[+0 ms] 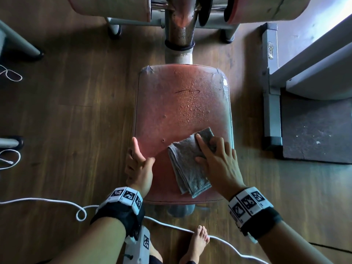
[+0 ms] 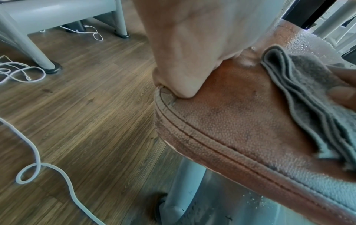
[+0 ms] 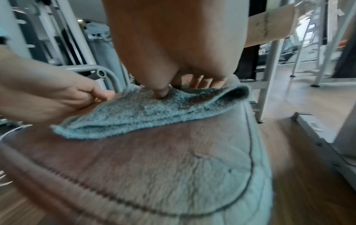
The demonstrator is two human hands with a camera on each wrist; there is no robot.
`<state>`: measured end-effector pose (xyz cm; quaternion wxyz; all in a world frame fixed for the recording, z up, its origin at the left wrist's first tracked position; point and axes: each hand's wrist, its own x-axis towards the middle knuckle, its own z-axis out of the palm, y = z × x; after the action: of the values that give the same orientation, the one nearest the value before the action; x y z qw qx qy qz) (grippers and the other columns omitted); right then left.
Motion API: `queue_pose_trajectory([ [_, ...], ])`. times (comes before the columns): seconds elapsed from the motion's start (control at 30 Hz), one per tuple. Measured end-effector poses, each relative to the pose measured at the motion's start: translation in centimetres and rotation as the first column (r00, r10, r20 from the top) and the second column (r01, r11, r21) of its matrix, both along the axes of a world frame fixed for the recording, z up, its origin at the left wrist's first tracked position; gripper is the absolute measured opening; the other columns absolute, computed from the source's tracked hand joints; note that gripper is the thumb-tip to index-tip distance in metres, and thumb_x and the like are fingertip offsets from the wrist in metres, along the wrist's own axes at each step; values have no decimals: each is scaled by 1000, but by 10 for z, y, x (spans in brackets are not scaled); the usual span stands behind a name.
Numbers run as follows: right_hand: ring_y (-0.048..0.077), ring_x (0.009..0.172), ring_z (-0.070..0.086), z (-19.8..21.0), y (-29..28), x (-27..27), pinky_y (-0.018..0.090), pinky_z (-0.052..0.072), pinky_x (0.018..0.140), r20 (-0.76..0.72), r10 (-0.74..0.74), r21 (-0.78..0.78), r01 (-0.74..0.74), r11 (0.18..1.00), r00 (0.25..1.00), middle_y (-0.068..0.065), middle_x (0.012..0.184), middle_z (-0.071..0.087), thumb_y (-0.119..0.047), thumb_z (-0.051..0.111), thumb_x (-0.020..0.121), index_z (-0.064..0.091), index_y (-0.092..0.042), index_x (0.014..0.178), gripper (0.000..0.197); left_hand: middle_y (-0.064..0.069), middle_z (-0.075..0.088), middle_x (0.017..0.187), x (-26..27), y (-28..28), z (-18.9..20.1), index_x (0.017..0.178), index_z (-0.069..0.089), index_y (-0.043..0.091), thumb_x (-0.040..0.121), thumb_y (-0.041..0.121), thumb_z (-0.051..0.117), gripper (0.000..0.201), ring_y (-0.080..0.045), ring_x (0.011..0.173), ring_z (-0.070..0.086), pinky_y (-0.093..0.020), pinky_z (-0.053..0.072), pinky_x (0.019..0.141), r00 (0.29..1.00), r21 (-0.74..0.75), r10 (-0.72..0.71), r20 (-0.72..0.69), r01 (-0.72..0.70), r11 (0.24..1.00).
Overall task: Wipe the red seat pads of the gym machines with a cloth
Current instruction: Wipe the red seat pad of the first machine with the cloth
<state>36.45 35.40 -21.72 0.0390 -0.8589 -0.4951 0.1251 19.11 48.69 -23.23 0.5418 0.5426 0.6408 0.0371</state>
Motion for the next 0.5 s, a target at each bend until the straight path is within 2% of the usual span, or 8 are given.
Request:
queue_pose_trajectory([
  [0.17,22,107,38,1,20,-9,40,38,92,-27,-60,4,60,998,998,3,122,37,-47,47,95,31,-32,149,58,-1,-4,161,0,1,5,148,-4,46,73,46,34,84,-23,146,1,-47,3,115,999,-5,-18,-26,18,1000],
  [0.3,21,112,36,-2,24,-12,41,36,98,-60,18,37,-16,999,998,3,130,37,-46,46,97,28,-31,150,59,0,-3,161,1,0,11,149,-4,44,72,44,34,85,-22,146,4,-45,4,115,999,18,-33,-30,33,999],
  [0.4,24,128,29,-9,27,-10,44,30,108,-72,55,53,-51,997,996,5,143,32,-42,46,98,25,-24,152,61,0,-1,161,2,0,11,149,-4,44,72,44,34,86,-23,145,6,-45,4,114,999,14,-21,-45,22,1000],
  [0.5,27,144,16,-15,45,-12,47,20,118,-127,102,93,-91,991,987,8,155,23,-34,45,98,21,-18,153,62,-1,2,161,4,-2,12,149,-3,43,71,42,34,86,-23,145,8,-45,6,114,999,42,-7,-48,9,999],
])
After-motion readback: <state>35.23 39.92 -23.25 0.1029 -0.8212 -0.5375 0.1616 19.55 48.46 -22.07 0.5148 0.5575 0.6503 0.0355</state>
